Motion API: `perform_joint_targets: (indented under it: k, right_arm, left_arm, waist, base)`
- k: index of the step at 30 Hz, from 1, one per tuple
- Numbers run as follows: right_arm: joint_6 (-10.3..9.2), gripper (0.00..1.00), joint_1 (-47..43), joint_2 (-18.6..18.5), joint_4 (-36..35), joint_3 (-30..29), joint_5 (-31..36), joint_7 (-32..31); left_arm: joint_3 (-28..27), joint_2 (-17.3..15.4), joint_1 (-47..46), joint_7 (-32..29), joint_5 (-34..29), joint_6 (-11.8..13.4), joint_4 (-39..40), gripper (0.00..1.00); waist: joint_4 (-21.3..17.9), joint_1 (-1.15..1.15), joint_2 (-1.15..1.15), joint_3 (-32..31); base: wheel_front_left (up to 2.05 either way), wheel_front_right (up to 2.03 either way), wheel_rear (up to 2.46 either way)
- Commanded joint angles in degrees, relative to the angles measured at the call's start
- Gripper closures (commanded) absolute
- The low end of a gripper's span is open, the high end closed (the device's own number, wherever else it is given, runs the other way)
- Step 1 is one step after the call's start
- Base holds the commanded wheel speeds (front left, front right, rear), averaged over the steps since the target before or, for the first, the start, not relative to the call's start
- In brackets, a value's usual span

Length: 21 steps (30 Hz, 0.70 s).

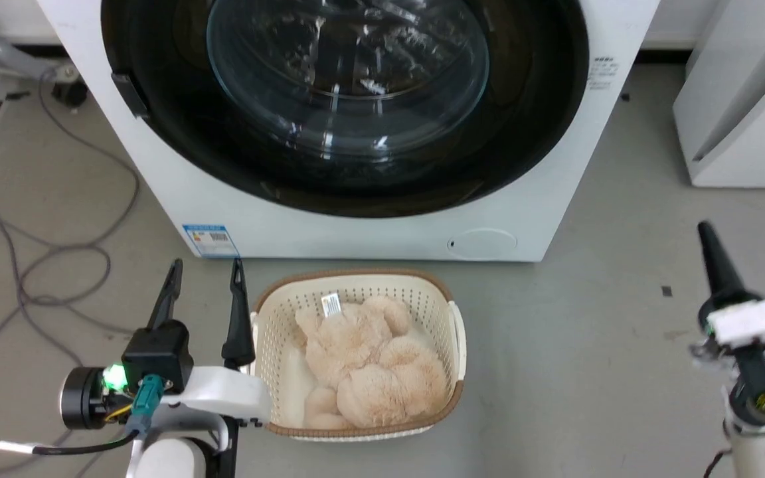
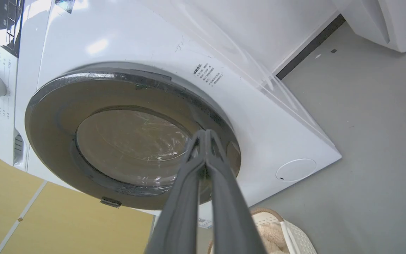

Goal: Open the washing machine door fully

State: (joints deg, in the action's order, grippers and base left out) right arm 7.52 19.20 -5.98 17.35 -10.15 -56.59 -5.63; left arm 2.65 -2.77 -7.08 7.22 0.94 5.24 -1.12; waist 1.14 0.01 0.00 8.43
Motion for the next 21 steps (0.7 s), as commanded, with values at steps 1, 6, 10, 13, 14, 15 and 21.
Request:
perform_joint_targets:
  k: [1, 6, 10, 13, 14, 15, 21]
  right_arm:
    - [-0.01, 1.00, 2.08, -0.62, 0.96, -0.50, -2.09, -0.40]
    - [-0.01, 1.00, 7.72, -1.93, 4.27, -1.58, -5.53, -1.20]
    - [-0.01, 1.00, 12.45, -2.96, 7.33, -1.68, -7.53, -1.40]
    - [-0.01, 1.00, 16.17, -3.72, 9.40, -1.43, -8.78, -1.59]
    - [-0.01, 1.00, 17.38, -3.99, 10.05, -1.28, -9.17, -1.75]
    - [-0.01, 1.00, 18.56, -4.30, 10.67, -1.06, -9.44, -1.87]
    - [-0.01, 1.00, 25.45, -6.06, 14.59, 0.10, -11.31, -2.32]
  left_arm:
    - [0.02, -0.05, -1.01, 0.67, -0.33, 0.41, 0.31, 0.00]
    - [0.21, -0.05, -2.48, 1.26, -0.30, 0.99, 0.72, 0.00]
    - [0.28, -0.06, -3.69, 1.74, -0.29, 1.44, 1.01, 0.00]
    - [0.49, -0.06, -4.65, 2.10, -0.27, 1.71, 1.19, 0.00]
    - [0.58, -0.06, -5.00, 2.22, -0.23, 1.80, 1.22, 0.00]
    - [0.67, -0.06, -5.38, 2.34, -0.21, 1.88, 1.24, 0.00]
    - [1.24, -0.07, -7.20, 3.06, -0.01, 2.70, 1.49, 0.00]
  waist:
    - [0.22, -0.01, 0.00, 0.99]
    - [0.46, -0.01, 0.00, 3.43]
    - [0.57, -0.01, 0.00, 5.45]
    - [0.85, -0.01, 0.00, 7.07]
    - [0.97, -0.01, 0.00, 7.61]
    - [1.10, -0.01, 0.00, 8.16]
    - [1.88, -0.01, 0.00, 10.81]
  base:
    - [0.00, 0.00, 0.00]
    - [0.00, 0.00, 0.00]
    - [0.00, 0.00, 0.00]
    - [0.00, 0.00, 0.00]
    - [0.00, 0.00, 0.00]
    - [0.00, 0.00, 0.00]
    - [0.00, 0.00, 0.00]
